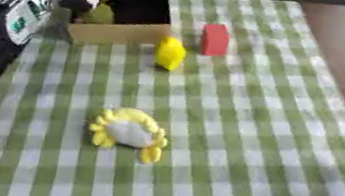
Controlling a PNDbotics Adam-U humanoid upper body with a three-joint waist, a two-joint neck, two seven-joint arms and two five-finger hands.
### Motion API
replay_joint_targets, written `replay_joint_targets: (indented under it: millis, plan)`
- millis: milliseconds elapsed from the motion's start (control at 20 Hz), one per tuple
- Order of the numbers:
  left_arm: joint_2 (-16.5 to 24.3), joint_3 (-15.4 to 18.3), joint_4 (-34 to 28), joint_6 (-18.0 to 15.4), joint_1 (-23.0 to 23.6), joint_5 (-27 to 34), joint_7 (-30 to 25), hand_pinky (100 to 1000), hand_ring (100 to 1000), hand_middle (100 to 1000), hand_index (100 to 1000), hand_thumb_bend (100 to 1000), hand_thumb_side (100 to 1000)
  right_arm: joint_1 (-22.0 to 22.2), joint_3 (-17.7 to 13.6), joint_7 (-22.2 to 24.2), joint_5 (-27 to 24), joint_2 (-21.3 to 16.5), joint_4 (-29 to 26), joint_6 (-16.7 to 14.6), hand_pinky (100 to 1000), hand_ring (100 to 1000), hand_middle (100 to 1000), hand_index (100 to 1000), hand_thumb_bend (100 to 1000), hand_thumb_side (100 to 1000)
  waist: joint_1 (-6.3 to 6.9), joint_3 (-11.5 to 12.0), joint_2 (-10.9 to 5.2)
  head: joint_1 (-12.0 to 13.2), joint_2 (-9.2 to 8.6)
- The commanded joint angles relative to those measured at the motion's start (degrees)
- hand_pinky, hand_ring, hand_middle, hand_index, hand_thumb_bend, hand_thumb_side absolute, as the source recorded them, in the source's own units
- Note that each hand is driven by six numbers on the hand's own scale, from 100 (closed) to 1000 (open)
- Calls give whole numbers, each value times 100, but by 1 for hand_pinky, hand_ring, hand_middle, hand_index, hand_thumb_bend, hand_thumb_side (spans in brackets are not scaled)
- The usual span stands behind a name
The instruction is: Pick up objects on the table and place them in the box.
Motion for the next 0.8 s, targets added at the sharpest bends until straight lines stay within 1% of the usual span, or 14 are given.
replay_joint_targets:
  millis: [50, 200, 250, 350, 450, 700, 800]
  plan:
    - [351, 83, -317, -48, -6, 65, -116, 753, 724, 735, 816, 330, 431, -48, -37, -4, -14, -90, -89, -19, 603, 651, 627, 830, 100, 402, 56, 37, -8, -37, -50]
    - [555, 55, -909, -257, 189, 205, -298, 741, 695, 710, 800, 324, 402, -42, -83, -39, 3, -89, -86, -12, 603, 651, 627, 830, 100, 407, 55, 120, -5, -108, -54]
    - [642, 39, -1182, -344, 282, 261, -381, 736, 678, 695, 794, 335, 369, -42, -101, -54, 10, -90, -87, -10, 603, 651, 627, 830, 100, 412, 58, 154, -5, -139, -56]
    - [864, -23, -1852, -536, 525, 300, -551, 735, 679, 696, 794, 367, 355, -43, -140, -88, 26, -96, -88, -5, 603, 651, 627, 830, 100, 414, 65, 232, -8, -203, -54]
    - [1077, -60, -2577, -679, 820, 321, -724, 734, 674, 691, 791, 377, 343, -43, -167, -113, 41, -100, -90, -2, 603, 651, 628, 830, 100, 414, 68, 301, -10, -255, -47]
    - [1521, -129, -4355, -840, 1708, 455, -1115, 732, 671, 692, 788, 414, 353, -34, -216, -167, 62, -109, -90, 9, 604, 652, 629, 831, 100, 414, 73, 412, 0, -385, -43]
    - [1627, -200, -4836, -913, 1982, 492, -1286, 731, 670, 690, 787, 417, 366, -33, -231, -191, 70, -111, -89, 17, 604, 654, 631, 833, 100, 414, 72, 433, 6, -413, -30]
